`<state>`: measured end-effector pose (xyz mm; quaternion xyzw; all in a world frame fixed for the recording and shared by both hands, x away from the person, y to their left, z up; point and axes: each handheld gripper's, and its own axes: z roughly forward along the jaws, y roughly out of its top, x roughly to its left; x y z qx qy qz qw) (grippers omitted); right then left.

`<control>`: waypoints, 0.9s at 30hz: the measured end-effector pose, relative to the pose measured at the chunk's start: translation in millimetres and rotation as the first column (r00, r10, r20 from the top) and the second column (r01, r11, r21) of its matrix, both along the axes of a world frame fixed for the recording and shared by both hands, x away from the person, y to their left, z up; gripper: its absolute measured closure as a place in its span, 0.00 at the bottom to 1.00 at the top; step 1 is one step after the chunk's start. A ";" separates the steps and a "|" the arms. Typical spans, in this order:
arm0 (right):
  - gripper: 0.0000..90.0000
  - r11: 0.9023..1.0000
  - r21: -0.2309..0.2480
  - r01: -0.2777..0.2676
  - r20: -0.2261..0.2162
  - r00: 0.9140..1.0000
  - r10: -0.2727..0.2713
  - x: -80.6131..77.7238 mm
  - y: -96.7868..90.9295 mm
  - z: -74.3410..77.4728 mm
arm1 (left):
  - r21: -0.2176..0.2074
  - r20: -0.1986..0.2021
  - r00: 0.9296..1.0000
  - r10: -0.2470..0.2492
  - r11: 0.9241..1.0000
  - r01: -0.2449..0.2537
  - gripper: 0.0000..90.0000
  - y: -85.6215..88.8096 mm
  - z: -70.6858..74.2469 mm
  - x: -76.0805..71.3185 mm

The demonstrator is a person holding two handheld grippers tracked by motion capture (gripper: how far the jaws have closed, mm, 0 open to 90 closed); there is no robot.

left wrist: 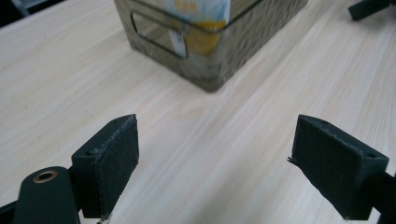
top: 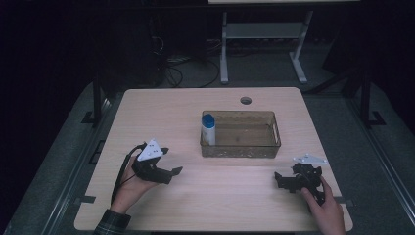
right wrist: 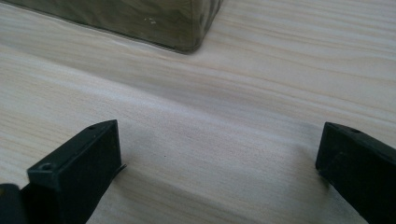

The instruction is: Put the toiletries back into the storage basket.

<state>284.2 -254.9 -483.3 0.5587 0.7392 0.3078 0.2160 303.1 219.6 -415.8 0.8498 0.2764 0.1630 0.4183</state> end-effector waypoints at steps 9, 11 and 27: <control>0.00 1.000 0.000 0.000 0.000 1.000 0.000 0.0 0.0 0.0 | 0.041 -0.032 0.999 0.025 0.999 -0.024 0.16 16.5 -17.6 -13.5; 0.00 1.000 0.000 0.000 0.000 1.000 0.000 0.0 0.0 0.0 | 0.043 -0.042 0.998 0.036 0.998 -0.034 0.16 20.6 -21.3 -16.7; 0.00 1.000 0.000 0.000 0.000 1.000 0.000 0.0 0.1 0.0 | 0.123 -0.097 0.992 0.077 0.990 -0.065 0.15 41.0 -48.3 -39.8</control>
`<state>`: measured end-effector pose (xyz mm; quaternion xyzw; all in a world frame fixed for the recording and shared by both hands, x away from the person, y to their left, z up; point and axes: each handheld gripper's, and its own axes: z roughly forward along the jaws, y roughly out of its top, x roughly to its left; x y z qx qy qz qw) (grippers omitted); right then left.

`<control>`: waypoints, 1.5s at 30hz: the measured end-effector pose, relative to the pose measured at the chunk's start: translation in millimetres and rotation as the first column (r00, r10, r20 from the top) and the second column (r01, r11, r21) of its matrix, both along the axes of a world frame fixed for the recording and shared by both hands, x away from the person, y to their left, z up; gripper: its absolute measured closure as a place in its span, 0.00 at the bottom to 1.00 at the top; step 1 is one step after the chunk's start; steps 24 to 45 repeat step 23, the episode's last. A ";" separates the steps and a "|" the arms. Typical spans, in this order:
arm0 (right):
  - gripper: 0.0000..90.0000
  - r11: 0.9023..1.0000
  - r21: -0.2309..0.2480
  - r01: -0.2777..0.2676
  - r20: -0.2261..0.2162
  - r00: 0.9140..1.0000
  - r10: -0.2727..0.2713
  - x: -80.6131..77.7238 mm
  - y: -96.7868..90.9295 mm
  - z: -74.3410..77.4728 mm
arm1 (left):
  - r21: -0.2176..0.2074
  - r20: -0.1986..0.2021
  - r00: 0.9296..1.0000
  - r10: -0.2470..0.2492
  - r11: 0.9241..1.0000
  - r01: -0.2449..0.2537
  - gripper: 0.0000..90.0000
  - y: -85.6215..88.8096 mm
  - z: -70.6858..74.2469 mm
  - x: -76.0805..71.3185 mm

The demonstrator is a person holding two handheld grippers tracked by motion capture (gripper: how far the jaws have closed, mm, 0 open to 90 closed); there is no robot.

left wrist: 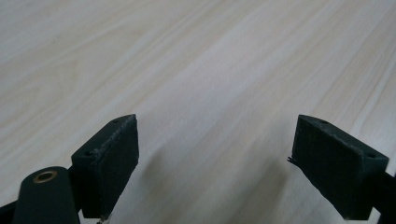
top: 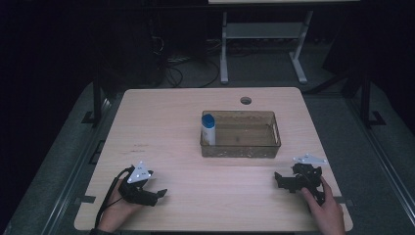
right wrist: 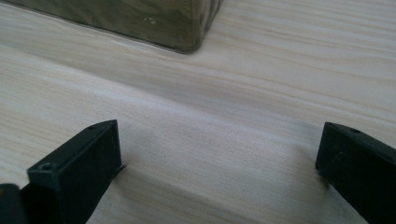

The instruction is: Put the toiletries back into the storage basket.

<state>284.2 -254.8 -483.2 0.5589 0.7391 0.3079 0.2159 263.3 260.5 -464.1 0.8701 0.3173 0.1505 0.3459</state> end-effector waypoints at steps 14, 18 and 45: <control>0.00 1.000 0.001 0.005 0.001 1.000 -0.005 -0.4 0.3 -0.1 | -0.050 -0.004 1.000 0.024 0.998 -0.024 0.15 18.3 -10.6 -6.9; 0.00 1.000 0.001 0.005 0.001 1.000 -0.005 -0.4 0.3 -0.1 | -0.050 -0.004 1.000 0.022 0.999 -0.022 0.14 18.7 -10.6 -6.6; 0.00 1.000 0.001 0.005 0.001 1.000 -0.005 -0.4 0.3 -0.1 | -0.051 -0.005 1.000 0.020 0.998 -0.021 0.14 18.8 -10.6 -6.1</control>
